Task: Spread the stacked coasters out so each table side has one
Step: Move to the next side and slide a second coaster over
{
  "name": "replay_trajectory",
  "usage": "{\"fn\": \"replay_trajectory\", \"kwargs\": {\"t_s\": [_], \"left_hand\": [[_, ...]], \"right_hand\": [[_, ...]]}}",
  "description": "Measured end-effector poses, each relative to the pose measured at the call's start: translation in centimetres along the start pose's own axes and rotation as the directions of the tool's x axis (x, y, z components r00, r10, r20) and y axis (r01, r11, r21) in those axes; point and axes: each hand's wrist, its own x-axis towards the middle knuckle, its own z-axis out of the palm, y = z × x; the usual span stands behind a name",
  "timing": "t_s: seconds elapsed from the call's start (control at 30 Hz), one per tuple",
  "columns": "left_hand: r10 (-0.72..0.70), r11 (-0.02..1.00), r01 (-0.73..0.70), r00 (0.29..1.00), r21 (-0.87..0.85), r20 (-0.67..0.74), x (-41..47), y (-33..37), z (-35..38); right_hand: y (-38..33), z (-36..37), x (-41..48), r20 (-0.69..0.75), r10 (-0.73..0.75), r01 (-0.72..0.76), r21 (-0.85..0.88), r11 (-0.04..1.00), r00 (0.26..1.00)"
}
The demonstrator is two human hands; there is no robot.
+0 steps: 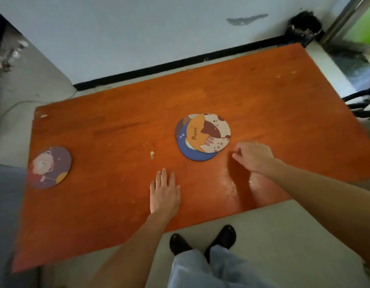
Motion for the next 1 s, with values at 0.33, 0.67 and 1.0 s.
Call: {"fn": "replay_trajectory", "kwargs": {"t_s": [0.33,0.67,1.0], "left_hand": [[-0.034,0.999,0.033,0.99,-0.009,-0.138,-0.8,-0.3,4.3],[-0.038,0.999,0.037,0.991,-0.012,-0.125,-0.9,-0.2,4.0],[-0.043,0.999,0.042,0.988,-0.007,-0.147,-0.9,-0.3,4.1]], "right_hand": [[-3.2,-2.4,10.2,-0.065,0.02,-0.013,0.111,0.994,0.998],[-2.9,-0.8,11.2,0.041,0.25,-0.239,0.474,0.847,0.967],[-2.4,0.2,3.1,0.424,0.159,-0.453,0.832,0.319,0.891]]}}
